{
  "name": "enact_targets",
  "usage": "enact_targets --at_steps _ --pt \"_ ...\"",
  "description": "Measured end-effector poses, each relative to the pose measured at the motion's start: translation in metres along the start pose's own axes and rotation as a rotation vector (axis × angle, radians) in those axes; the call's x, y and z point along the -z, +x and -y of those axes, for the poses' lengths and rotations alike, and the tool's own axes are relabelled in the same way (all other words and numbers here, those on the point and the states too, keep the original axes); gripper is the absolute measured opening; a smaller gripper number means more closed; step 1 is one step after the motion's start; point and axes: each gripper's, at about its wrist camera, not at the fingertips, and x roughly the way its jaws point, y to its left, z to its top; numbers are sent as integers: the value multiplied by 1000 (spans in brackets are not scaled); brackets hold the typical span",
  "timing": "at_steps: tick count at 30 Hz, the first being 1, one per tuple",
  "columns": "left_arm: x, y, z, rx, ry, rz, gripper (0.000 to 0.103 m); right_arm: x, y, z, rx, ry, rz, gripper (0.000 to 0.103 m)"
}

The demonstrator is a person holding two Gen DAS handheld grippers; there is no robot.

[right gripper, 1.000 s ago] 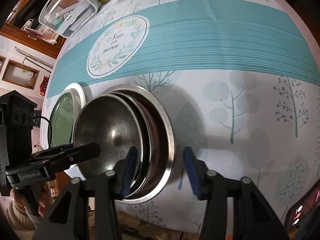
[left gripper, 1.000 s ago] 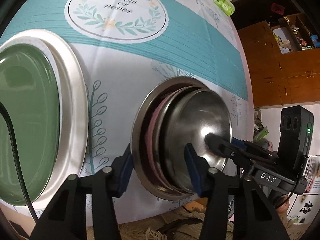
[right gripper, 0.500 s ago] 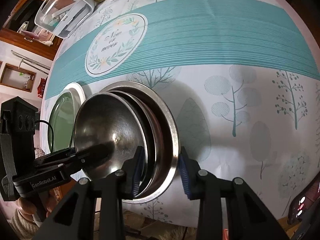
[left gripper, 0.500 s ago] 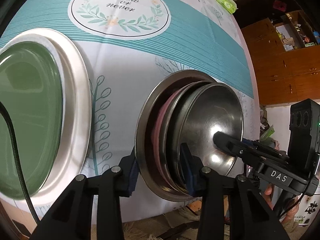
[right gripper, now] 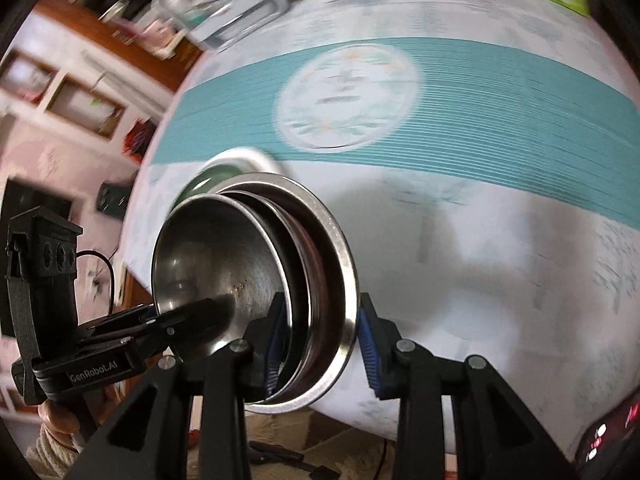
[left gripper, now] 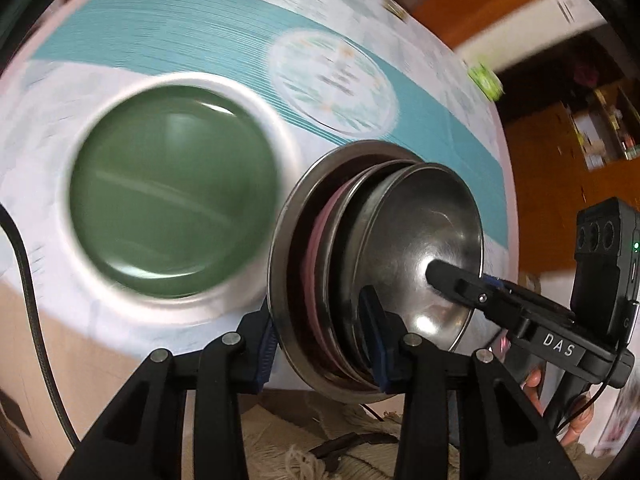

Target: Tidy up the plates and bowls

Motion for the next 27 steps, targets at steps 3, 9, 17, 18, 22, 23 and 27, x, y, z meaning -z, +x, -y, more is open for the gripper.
enact_targets --at_steps 3,9,17,18,22,23,27 --pt "0 -21 -25 -24 -60 44 37 -8 14 -26 -25 -58 -28 34" --pt "-8 -42 -63 -64 -124 95 37 -22 39 -61 -48 -114 -64 34" --pt "-30 -39 -90 -89 -110 64 37 -40 69 -78 -42 -61 -89 34" --pt "-36 -36 -94 -89 -101 55 37 -42 73 -79 -40 -50 -91 34" --pt "-56 -26 -107 -93 -71 37 37 -45 89 -83 -27 -14 -110 34" --pt "-61 -23 -110 -98 -58 26 37 -45 94 -83 -19 -2 -117 34" --pt "-70 -10 -118 -100 -14 -16 37 -44 102 -83 -3 32 -115 34"
